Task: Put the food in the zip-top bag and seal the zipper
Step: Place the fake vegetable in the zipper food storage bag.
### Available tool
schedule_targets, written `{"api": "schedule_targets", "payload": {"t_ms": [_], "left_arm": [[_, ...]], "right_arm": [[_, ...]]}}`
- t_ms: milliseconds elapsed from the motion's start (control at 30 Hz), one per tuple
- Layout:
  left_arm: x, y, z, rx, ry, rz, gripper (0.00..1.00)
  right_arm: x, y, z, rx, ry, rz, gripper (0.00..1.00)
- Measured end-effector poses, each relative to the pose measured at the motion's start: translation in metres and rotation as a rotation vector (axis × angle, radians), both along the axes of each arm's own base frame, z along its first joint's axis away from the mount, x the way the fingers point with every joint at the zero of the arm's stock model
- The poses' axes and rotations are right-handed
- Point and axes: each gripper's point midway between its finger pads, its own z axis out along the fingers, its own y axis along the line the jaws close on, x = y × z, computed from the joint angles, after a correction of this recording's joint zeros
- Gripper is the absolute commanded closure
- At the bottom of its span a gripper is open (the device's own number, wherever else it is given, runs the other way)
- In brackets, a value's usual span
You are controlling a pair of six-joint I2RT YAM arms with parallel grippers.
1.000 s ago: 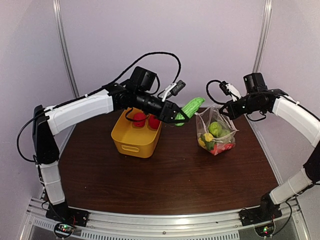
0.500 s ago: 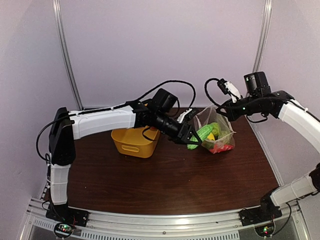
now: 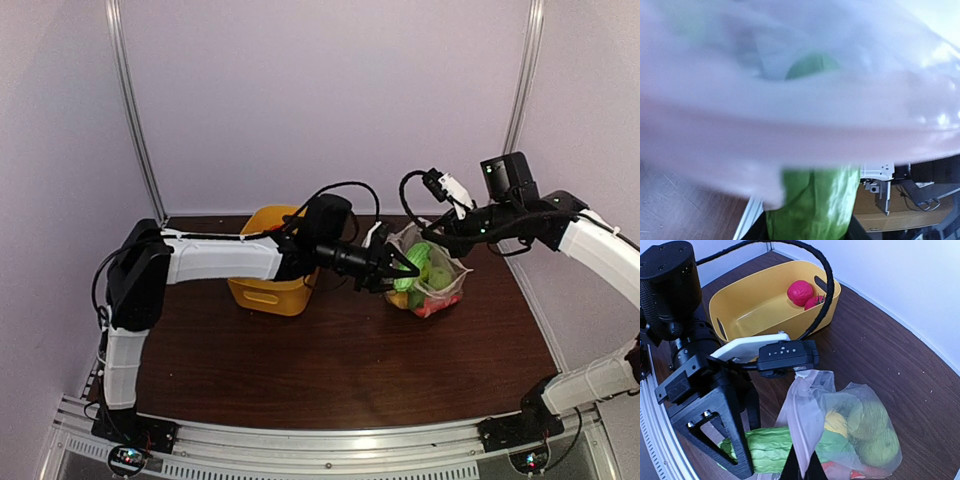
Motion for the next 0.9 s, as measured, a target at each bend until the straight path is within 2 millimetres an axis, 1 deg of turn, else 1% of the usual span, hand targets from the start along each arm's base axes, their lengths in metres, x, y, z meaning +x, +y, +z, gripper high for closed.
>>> {"api": "schedule_targets", "payload": {"t_ms": [133,167,300,400,500,633,700,767,800,833,900], "left_arm": [[-0.001,-0.001,-0.01,-0.051,0.147,0.043,0.94],[0.0,-0.001,-0.009,-0.06,0.17,0.056,0.94],[0.005,0.0,0.007,-0.107,0.185,0.104,0.93],[0.007,0.006,0.021,-0.106,0.14,0.131,0.92],[0.011,0.011,0.031,-0.066,0.047,0.161,0.93],[0.026,0.014,0.033,0.035,-0.108,0.22,0.94],[0.031,0.019,0.03,0.069,-0.158,0.241,0.95],[0.034,0.02,0.029,0.076,-0.167,0.25,0.96],[0.034,0.02,0.029,0.077,-0.165,0.252,0.93],[0.035,0.02,0.029,0.073,-0.16,0.252,0.87],[0.037,0.015,0.032,0.049,-0.146,0.245,0.86]], "right_arm": [[-0.005,0.002,-0.011,-0.02,0.009,0.006,1.0],[-0.003,0.001,-0.012,-0.026,0.003,-0.003,1.0],[0.005,-0.004,-0.01,-0.039,-0.028,-0.041,1.0],[0.011,-0.007,-0.008,-0.051,-0.044,-0.07,1.0],[0.022,-0.01,0.0,-0.067,-0.071,-0.112,1.0],[0.041,-0.013,0.012,-0.074,-0.102,-0.18,1.0],[0.048,-0.012,0.015,-0.067,-0.1,-0.203,1.0],[0.053,-0.01,0.018,-0.056,-0.096,-0.213,1.0],[0.055,-0.008,0.02,-0.05,-0.092,-0.217,1.0],[0.058,-0.006,0.021,-0.045,-0.09,-0.219,1.0],[0.061,-0.003,0.02,-0.043,-0.084,-0.218,1.0]]}}
